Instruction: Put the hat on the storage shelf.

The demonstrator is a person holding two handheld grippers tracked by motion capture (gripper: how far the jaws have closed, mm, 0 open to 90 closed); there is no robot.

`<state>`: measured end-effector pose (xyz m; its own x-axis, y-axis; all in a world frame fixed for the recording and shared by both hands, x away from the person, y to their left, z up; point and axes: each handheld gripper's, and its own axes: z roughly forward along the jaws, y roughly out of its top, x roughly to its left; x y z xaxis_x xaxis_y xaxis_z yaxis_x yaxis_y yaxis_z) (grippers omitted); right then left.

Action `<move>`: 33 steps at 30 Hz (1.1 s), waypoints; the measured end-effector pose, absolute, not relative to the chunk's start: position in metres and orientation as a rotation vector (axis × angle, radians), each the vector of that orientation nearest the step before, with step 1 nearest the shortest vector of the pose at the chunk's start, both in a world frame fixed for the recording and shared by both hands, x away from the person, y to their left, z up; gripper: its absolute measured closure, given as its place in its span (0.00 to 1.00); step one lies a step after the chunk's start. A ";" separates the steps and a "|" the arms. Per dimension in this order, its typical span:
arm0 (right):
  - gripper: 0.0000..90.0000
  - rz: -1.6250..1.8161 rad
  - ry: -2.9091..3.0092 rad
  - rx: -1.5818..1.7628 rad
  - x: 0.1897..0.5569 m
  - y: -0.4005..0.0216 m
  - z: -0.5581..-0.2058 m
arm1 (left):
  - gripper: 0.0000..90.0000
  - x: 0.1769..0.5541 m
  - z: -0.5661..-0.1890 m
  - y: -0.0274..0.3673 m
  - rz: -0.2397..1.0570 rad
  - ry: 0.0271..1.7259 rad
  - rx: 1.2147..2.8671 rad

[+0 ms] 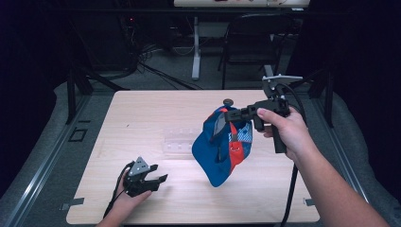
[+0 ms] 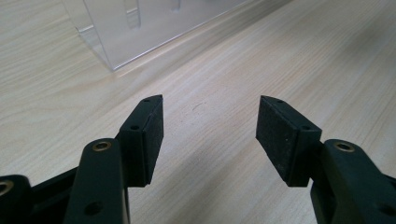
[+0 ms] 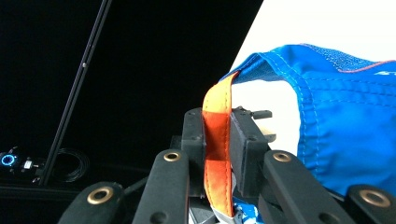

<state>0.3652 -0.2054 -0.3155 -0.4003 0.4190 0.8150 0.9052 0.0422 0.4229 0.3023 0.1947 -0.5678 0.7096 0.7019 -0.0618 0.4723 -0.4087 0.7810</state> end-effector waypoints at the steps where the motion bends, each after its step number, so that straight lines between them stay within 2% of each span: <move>1: 0.86 -1.340 -1.843 -1.335 0.366 -0.205 -0.315 | 0.47 0.302 -0.568 0.194 0.363 0.895 2.083; 33: 0.86 -1.402 -1.762 -1.489 0.418 -0.197 -0.302 | 0.47 0.303 -0.569 0.184 0.351 0.858 2.109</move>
<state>0.4183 -0.1968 -0.3016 -0.3247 0.4633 0.8246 0.9076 -0.0926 0.4095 0.3028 0.1843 -0.5692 0.7300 0.6820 -0.0443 0.4556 -0.4373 0.7754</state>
